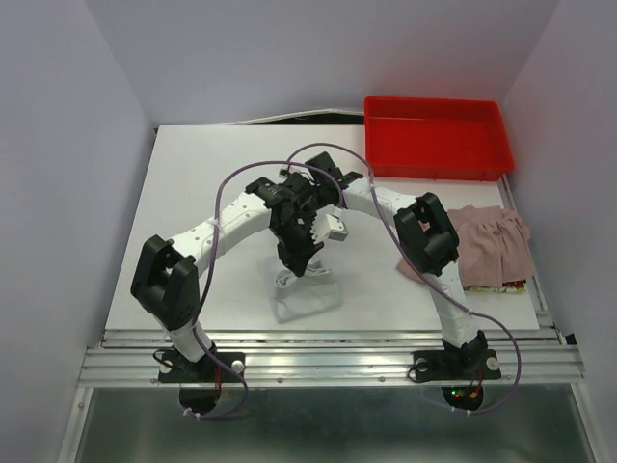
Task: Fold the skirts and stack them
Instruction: Fold the skirt
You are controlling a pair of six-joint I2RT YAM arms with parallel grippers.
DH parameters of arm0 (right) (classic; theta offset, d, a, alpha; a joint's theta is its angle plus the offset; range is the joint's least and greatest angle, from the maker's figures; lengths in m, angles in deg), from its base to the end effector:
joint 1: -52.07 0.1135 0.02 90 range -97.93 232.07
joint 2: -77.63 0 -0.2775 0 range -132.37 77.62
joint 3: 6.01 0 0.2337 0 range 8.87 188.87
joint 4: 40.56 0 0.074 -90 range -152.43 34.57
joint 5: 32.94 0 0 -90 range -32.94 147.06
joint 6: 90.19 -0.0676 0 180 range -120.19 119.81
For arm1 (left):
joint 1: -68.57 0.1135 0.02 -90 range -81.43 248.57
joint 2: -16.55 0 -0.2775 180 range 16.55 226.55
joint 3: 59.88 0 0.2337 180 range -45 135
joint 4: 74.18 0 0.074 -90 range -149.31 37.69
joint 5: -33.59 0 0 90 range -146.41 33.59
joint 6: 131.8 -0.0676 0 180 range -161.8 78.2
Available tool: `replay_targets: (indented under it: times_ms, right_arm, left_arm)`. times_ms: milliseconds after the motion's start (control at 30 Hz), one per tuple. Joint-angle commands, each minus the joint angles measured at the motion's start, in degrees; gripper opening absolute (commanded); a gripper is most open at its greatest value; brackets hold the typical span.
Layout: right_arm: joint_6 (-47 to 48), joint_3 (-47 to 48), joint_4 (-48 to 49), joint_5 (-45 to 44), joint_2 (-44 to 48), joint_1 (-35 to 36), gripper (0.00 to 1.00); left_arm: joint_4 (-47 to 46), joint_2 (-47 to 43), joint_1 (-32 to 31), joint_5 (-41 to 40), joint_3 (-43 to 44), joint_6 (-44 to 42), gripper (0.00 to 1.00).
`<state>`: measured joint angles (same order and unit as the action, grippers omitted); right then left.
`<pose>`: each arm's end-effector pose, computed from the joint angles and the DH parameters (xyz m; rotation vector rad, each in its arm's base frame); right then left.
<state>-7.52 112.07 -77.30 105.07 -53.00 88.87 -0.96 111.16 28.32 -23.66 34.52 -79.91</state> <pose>0.3755 0.3437 0.1829 -1.0183 2.2747 1.3576 0.2155 -0.2304 0.2638 1.8311 2.0602 -0.8165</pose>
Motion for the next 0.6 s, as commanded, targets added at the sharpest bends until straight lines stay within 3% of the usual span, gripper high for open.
replay_targets:
  times_ms: [0,300,367,567]
  right_arm:
    - [0.56,2.27,2.88,-4.40,-1.91,0.38,0.24]
    - [1.00,-0.45,2.71,-2.57,-3.85,0.38,0.23]
    - [1.18,-1.15,2.62,-2.39,-3.67,0.38,0.23]
    - [1.36,-1.77,2.36,-1.69,-3.67,0.38,0.23]
  left_arm:
    - [-0.07,1.01,1.66,-0.49,2.12,-2.58,0.00]
    - [-1.92,5.85,5.88,-2.60,3.26,-5.22,0.17]
    - [-2.36,6.55,6.76,-3.74,3.79,-6.10,0.30]
    - [-4.47,6.82,7.03,-9.89,7.65,-7.07,0.52]
